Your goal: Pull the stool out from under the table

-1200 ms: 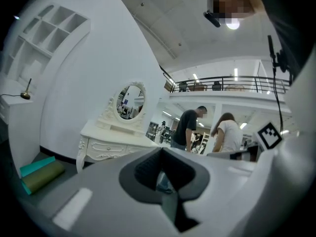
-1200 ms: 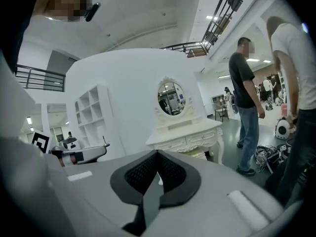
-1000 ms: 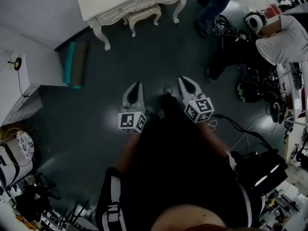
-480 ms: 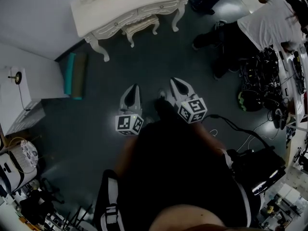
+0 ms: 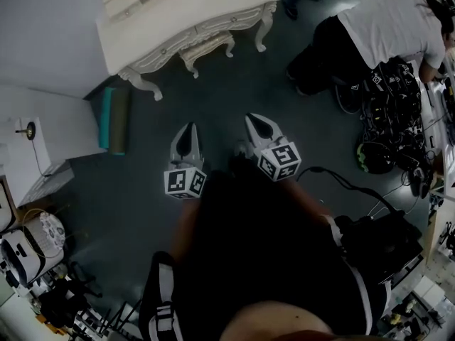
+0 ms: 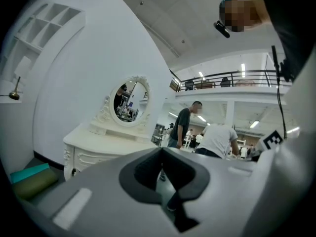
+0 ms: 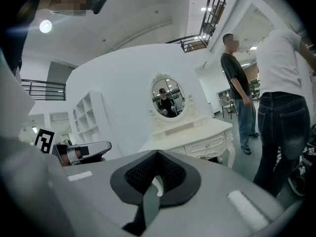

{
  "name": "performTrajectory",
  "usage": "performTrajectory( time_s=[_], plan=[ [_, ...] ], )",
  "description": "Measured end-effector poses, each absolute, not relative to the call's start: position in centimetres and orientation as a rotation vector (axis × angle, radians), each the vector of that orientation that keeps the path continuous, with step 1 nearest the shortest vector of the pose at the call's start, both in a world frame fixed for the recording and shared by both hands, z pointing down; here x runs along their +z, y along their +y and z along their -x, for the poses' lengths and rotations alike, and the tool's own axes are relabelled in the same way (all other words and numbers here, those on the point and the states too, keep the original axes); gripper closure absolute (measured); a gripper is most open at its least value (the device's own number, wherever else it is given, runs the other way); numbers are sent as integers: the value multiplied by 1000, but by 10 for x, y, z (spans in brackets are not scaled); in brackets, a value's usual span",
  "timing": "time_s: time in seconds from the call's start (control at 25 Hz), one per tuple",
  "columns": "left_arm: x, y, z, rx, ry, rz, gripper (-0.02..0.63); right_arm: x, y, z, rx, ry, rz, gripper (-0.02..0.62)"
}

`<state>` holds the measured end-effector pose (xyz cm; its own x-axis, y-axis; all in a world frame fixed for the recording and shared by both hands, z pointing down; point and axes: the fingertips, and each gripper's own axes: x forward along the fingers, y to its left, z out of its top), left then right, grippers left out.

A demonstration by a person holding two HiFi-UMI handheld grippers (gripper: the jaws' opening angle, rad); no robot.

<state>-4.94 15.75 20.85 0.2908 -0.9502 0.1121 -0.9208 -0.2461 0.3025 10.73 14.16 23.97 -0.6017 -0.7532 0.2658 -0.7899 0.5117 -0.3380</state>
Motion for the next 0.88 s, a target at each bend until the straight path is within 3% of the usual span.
performTrajectory(
  time_s=[0.44,0.88],
  plan=[
    [220,111,30,-87,-1692,-2246,598,252,77,-119,697,-2671,-1368,597],
    [245,9,55,-95,-1632,-2259,598,281,-17,-90,789,-2656,-1412,597]
  ],
)
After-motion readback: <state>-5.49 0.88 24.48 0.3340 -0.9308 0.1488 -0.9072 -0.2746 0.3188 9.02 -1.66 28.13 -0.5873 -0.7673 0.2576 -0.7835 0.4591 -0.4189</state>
